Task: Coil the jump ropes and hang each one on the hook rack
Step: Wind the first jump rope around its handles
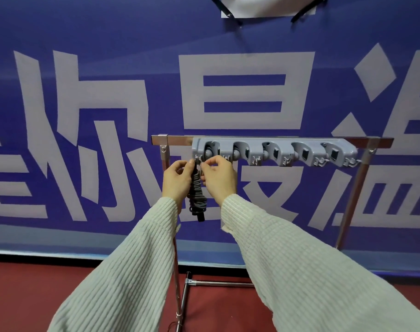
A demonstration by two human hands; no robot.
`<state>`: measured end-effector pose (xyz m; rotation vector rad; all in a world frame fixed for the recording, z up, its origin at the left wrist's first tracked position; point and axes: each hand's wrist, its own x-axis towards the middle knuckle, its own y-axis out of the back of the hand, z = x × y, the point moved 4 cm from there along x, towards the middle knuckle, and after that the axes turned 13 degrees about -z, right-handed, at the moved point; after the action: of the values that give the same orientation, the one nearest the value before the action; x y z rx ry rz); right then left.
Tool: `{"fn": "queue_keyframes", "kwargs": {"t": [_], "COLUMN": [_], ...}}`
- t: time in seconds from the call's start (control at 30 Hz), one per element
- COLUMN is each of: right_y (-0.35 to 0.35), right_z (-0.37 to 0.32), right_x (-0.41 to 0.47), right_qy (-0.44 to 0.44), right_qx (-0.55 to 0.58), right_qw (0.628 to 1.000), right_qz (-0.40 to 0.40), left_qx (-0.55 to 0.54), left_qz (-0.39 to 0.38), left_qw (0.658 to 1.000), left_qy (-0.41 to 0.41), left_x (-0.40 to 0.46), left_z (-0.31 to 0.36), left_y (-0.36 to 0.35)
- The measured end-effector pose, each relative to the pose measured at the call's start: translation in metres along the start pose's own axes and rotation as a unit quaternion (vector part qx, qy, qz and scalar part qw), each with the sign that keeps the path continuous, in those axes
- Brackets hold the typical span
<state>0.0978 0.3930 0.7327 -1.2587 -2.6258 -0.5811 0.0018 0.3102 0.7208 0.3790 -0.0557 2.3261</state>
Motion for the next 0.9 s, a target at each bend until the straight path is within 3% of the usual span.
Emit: {"fn": "queue_keyframes", "kwargs": {"t": [0.2, 0.43, 0.9], "right_y": [0.006, -0.006, -0.136], "right_z": [0.007, 0.034, 0.127], "right_x": [-0.018, -0.056, -0.186], "right_qy": [0.018, -0.027, -0.141], "right_qx": [-0.048, -0.028, 0.002], "right_qw": [0.999, 0.998, 0.965], "right_qz": [0.006, -0.054, -0.222], "left_qx": [0.050, -0.013, -0.045], "left_qz": [0.005, 0.062, 0.053], "left_qw": [0.999, 0.998, 0.984], "left_qy": [-0.020, 0.026, 0.165], "left_x": [-0.008, -0.054, -0.217], "left_z": [-0.008, -0.040, -0.163], "left_y": [0.000, 0.030, 0.128]}}
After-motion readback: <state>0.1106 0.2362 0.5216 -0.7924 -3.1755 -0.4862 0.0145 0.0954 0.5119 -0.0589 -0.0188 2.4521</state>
